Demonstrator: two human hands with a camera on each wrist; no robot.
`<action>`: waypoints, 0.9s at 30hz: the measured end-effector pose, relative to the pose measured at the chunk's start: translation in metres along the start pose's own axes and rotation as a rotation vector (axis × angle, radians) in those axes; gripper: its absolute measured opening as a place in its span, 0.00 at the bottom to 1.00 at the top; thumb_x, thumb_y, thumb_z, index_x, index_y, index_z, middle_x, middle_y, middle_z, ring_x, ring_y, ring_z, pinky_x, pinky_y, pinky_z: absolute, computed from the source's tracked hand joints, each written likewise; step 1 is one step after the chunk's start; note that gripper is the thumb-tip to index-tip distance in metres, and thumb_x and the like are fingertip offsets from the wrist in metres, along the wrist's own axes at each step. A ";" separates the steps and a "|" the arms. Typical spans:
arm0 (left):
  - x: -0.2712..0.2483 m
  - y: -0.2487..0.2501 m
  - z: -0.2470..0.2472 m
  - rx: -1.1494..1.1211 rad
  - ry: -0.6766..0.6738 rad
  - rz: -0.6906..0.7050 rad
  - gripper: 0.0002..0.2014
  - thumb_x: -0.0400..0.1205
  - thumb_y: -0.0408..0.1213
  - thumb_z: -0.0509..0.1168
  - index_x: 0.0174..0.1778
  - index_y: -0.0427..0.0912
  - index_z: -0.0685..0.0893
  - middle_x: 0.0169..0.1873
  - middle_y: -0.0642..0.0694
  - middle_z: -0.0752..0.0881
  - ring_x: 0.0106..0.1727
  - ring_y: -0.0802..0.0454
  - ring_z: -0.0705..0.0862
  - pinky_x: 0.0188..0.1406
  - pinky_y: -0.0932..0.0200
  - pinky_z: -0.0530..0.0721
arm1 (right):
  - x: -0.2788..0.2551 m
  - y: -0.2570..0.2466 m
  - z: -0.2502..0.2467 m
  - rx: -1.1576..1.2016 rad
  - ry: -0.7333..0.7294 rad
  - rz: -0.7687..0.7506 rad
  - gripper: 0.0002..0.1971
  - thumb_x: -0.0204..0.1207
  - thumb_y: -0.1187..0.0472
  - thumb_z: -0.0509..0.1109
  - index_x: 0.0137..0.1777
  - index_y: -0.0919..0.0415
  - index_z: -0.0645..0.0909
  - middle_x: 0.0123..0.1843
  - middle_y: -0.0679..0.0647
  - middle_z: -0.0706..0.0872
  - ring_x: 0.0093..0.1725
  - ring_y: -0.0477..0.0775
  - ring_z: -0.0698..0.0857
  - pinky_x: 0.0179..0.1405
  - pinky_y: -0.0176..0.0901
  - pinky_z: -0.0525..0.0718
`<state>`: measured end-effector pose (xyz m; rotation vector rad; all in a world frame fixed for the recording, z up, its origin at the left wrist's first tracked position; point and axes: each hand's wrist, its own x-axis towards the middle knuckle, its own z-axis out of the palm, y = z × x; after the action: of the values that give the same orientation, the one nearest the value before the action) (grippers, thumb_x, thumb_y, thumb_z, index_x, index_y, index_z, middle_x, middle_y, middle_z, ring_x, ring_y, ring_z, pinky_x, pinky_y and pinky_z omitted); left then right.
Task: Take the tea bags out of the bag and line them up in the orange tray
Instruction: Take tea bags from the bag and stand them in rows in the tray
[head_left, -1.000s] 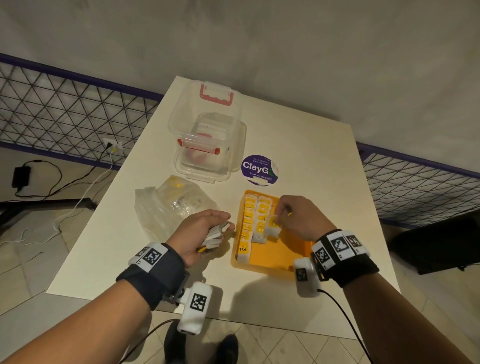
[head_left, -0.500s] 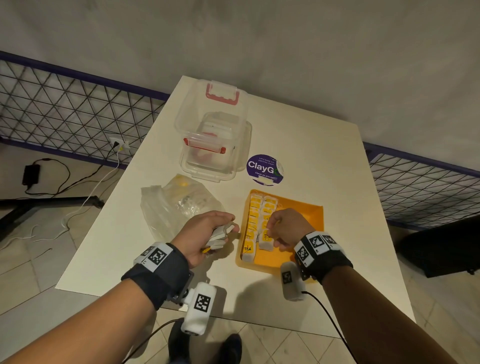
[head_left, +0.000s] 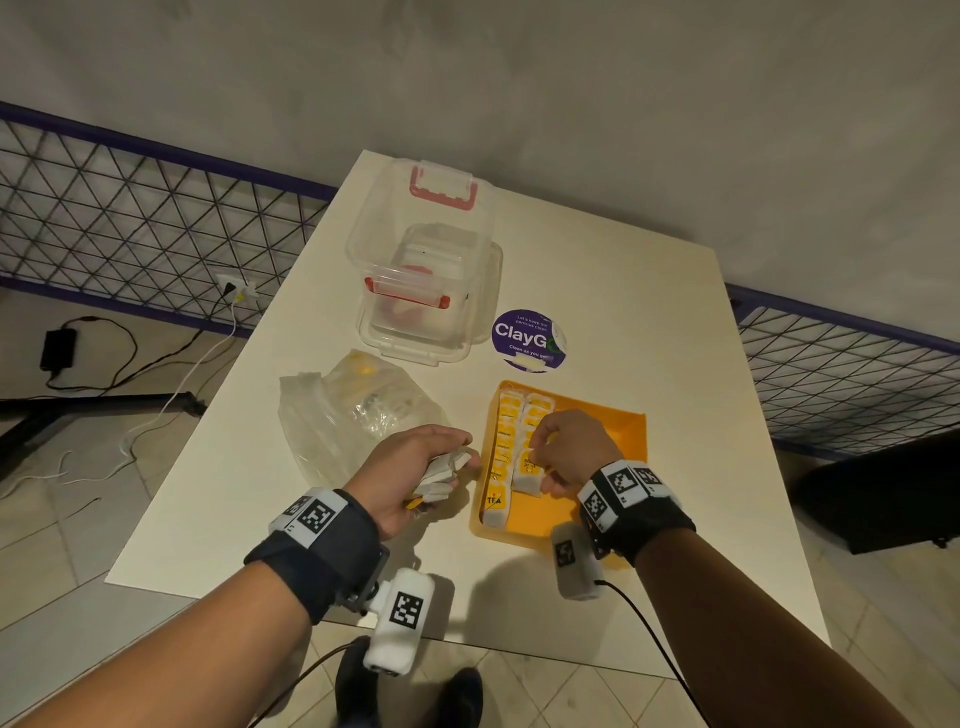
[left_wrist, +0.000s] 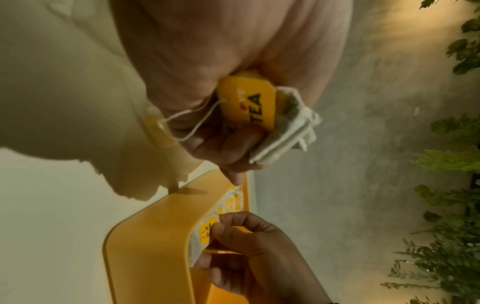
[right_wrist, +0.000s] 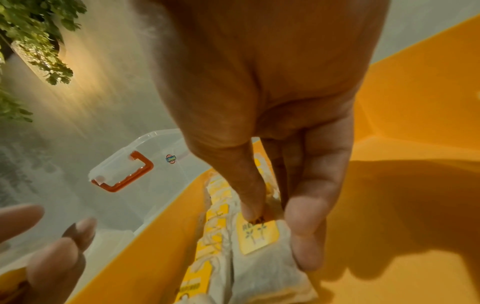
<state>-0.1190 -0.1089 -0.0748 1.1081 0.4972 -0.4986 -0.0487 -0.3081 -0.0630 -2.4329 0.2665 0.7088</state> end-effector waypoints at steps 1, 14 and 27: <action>0.000 0.000 0.000 0.003 0.001 -0.002 0.11 0.85 0.36 0.64 0.59 0.36 0.85 0.44 0.39 0.91 0.22 0.52 0.78 0.15 0.66 0.68 | 0.001 0.000 0.000 -0.005 0.009 -0.011 0.05 0.76 0.70 0.72 0.45 0.60 0.85 0.36 0.60 0.90 0.30 0.63 0.92 0.32 0.54 0.91; 0.003 0.000 0.001 -0.140 -0.060 -0.050 0.21 0.89 0.48 0.55 0.57 0.35 0.85 0.43 0.33 0.90 0.24 0.46 0.81 0.20 0.62 0.78 | -0.032 -0.025 -0.012 -0.044 0.037 -0.445 0.04 0.76 0.65 0.73 0.46 0.55 0.86 0.45 0.48 0.89 0.40 0.46 0.87 0.44 0.41 0.84; 0.004 0.004 0.010 -0.074 -0.065 -0.013 0.32 0.88 0.60 0.50 0.54 0.32 0.83 0.36 0.32 0.87 0.28 0.39 0.85 0.24 0.57 0.82 | -0.047 -0.053 0.023 0.105 -0.227 -0.345 0.13 0.72 0.61 0.81 0.55 0.65 0.86 0.30 0.54 0.85 0.27 0.50 0.84 0.23 0.30 0.76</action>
<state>-0.1120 -0.1172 -0.0703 1.0154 0.4625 -0.5223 -0.0804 -0.2508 -0.0274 -2.1964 -0.1973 0.7812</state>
